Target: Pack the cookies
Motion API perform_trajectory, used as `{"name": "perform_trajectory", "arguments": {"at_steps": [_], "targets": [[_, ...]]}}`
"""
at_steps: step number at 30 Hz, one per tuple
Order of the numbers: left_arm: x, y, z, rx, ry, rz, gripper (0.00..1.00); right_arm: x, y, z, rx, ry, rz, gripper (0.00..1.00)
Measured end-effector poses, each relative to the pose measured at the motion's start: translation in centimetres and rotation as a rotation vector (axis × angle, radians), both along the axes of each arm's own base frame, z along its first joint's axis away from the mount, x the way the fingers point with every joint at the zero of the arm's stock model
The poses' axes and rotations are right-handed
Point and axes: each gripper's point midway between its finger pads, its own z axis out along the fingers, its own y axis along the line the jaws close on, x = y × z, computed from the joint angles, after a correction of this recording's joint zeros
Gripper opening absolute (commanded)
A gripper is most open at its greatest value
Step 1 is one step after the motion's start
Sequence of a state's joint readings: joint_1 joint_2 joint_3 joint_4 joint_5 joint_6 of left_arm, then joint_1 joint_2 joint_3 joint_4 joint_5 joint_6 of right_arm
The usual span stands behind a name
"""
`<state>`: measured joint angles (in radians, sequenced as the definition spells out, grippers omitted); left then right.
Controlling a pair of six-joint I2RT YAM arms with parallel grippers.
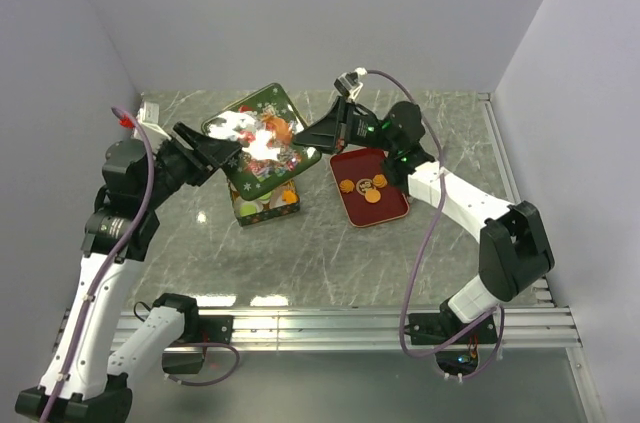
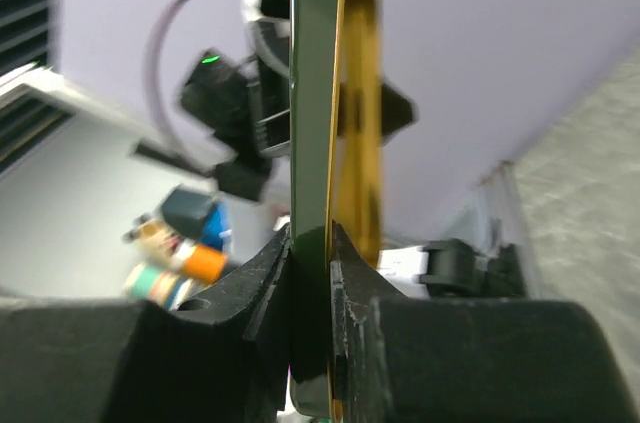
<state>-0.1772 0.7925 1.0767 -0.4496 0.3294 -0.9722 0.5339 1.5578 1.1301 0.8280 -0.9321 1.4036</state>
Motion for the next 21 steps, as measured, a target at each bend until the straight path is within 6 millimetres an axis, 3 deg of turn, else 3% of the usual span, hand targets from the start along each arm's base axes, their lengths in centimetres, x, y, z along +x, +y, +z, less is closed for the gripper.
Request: {"name": "perform_trajectory", "arguments": {"at_steps": [9,14,21], "targets": [[2.3,0.9,-5.2,0.087,0.144,0.061,0.57,3.3,0.6,-5.5,-0.222,0.128,-0.141,0.0],[4.5,1.2,-8.6,0.162,0.228,0.071,0.59,5.2,0.9,-7.9,-0.261,0.21,-0.192,0.0],[7.3,1.5,-14.0,0.264,0.358,0.064,0.62,9.2,1.5,-13.3,-0.305,0.369,-0.286,0.0]]}}
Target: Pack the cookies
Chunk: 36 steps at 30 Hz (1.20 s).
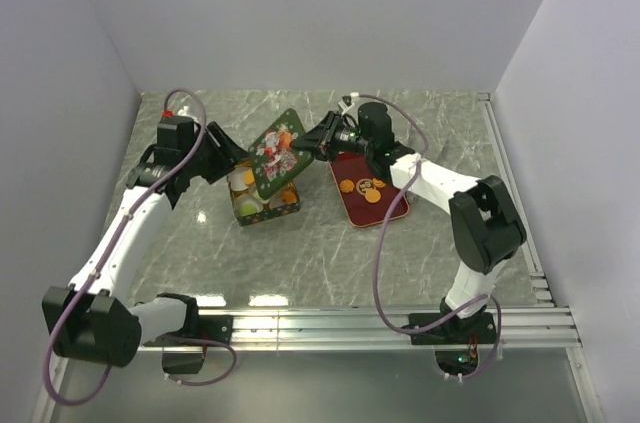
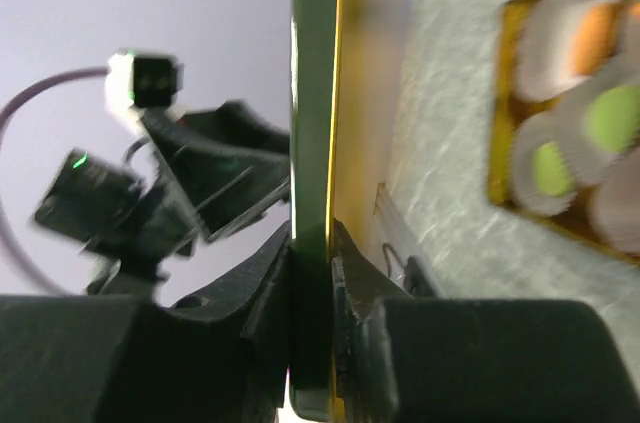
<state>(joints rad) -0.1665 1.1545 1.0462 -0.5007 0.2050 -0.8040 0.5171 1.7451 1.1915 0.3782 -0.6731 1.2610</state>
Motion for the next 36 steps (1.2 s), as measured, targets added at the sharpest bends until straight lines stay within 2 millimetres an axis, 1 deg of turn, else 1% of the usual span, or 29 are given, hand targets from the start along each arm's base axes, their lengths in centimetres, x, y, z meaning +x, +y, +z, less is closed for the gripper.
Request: {"name": "perform_trajectory", "arguments": {"at_steps": [2,4,7,9,12,14,19,23,25,31,36], "targets": [[0.8,0.1,-0.3,0.018,0.006,-0.006,0.62,0.9,0.0,-1.6,-0.019,0.033,-0.038,0.0],[1.7,0.3,-0.1,0.033,-0.002,-0.01,0.62,1.9,0.1,-2.9,-0.026,0.056,-0.073,0.0],[3.2,0.9,-0.1,0.057,-0.009,-0.008,0.6,2.7,0.1,-4.5,-0.019,0.082,-0.11,0.0],[3.9,1.4,-0.6,0.077,0.001,-0.008,0.6,3.0,0.1,-5.5,-0.015,0.098,-0.125,0.0],[4.4,2.4,-1.9,0.117,0.032,-0.005,0.59,3.4,0.3,-6.4,0.005,0.112,-0.139,0.0],[4.3,3.2,-2.5,0.143,0.049,0.003,0.59,3.7,0.4,-6.6,0.027,0.111,-0.146,0.0],[4.2,5.3,-3.3,0.175,0.055,0.045,0.58,3.8,0.8,-7.1,0.081,0.114,-0.149,0.0],[2.6,6.7,-5.4,0.179,0.111,0.08,0.57,3.1,2.0,-7.2,0.117,0.104,-0.121,0.0],[2.0,6.9,-5.9,0.18,0.133,0.084,0.57,2.4,3.0,-7.3,0.13,0.109,-0.097,0.0],[0.9,7.0,-6.4,0.178,0.135,0.087,0.57,0.6,5.2,-8.2,0.15,0.138,-0.037,0.0],[0.0,7.7,-7.0,0.17,0.148,0.114,0.56,-0.3,6.1,-8.7,0.147,0.151,-0.014,0.0]]}}
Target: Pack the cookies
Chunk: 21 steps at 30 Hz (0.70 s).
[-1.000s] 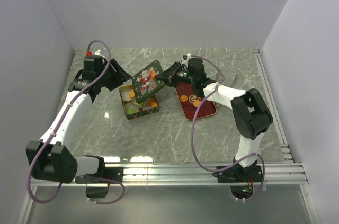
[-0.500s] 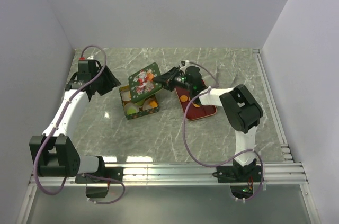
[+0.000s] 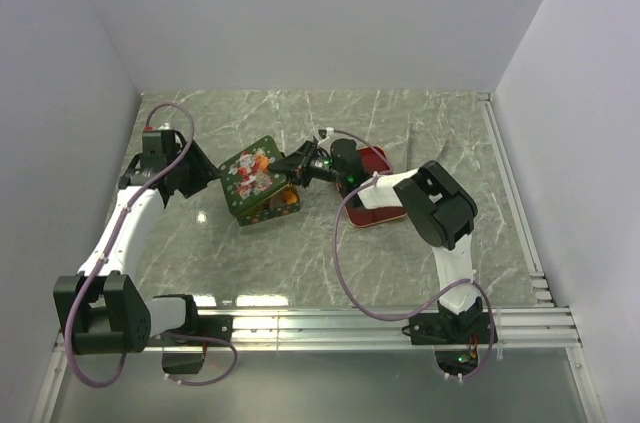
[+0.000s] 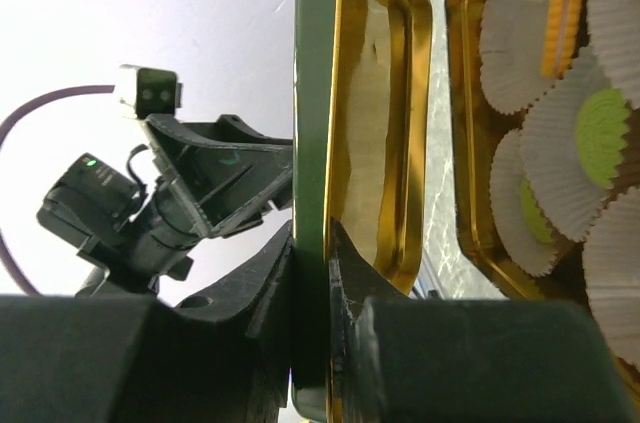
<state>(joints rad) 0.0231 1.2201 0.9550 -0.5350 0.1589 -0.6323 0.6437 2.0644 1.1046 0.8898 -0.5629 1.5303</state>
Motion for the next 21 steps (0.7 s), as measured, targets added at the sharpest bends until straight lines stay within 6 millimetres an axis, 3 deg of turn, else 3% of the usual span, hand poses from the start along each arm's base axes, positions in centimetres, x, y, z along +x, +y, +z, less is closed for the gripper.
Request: {"name": "perform_trajectory", "arguments": {"at_steps": [10,21], "targets": [[-0.8,0.1,-2.0,-0.032,0.03,0.039,0.55,0.3,-0.1,-0.5,0.002,-0.004,-0.042,0.0],[0.9,-0.3,-4.7,-0.061,0.064,0.037,0.53,0.4,-0.3,-1.6,-0.035,-0.007,-0.055,0.0]]}}
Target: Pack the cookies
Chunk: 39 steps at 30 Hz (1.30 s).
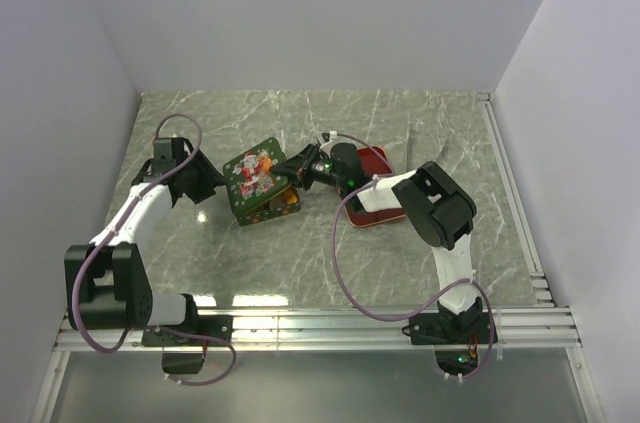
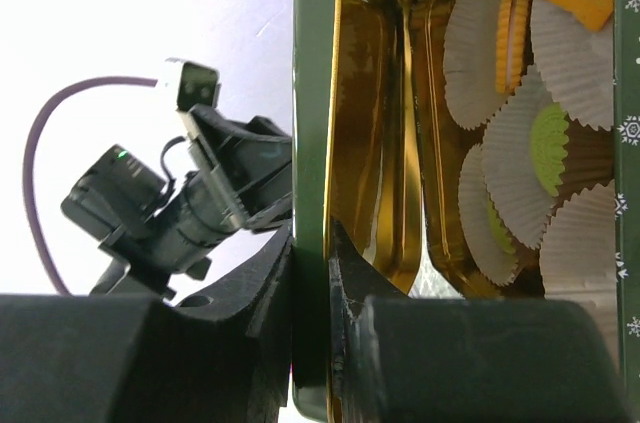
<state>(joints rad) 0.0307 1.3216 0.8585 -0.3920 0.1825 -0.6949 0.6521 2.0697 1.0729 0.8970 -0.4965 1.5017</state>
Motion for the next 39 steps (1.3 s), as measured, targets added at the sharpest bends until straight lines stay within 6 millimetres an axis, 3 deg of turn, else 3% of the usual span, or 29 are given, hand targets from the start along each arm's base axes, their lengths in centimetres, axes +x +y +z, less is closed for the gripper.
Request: {"name": "perform_trajectory", "arguments": {"at_steps": [7,13,18,21,27,31,39], "targets": [[0.2,-0.6,-2.1,-0.03,0.03,-0.019,0.52,0.0,0.0,-0.2,0.006,-0.002,0.0,0.0],[0.7,-1.2,-2.7,-0.059,0.021,-0.04,0.52,0.0,-0.1,-1.7,0.0,0.023,-0.006,0.0],[1.2,-1.6,-3.6,-0.081,0.031,-0.054,0.51,0.0,-0.1,-1.8,-0.003,0.013,-0.007,0.0],[1.6,-1.6,-3.6,-0.092,0.022,-0.055,0.5,0.0,-0.2,-2.0,-0.01,0.006,-0.007,0.09],[1.9,-1.7,-4.0,-0.1,0.027,-0.061,0.48,0.0,-0.6,-3.4,-0.067,-0.003,0.0,0.41],[2.0,-1.7,-4.1,-0.101,0.03,-0.062,0.47,0.0,-1.3,-5.5,-0.136,0.032,0.001,0.49],[2.1,-1.7,-4.2,-0.102,0.033,-0.062,0.47,0.6,-1.8,-5.0,-0.155,0.005,0.007,0.66]]}}
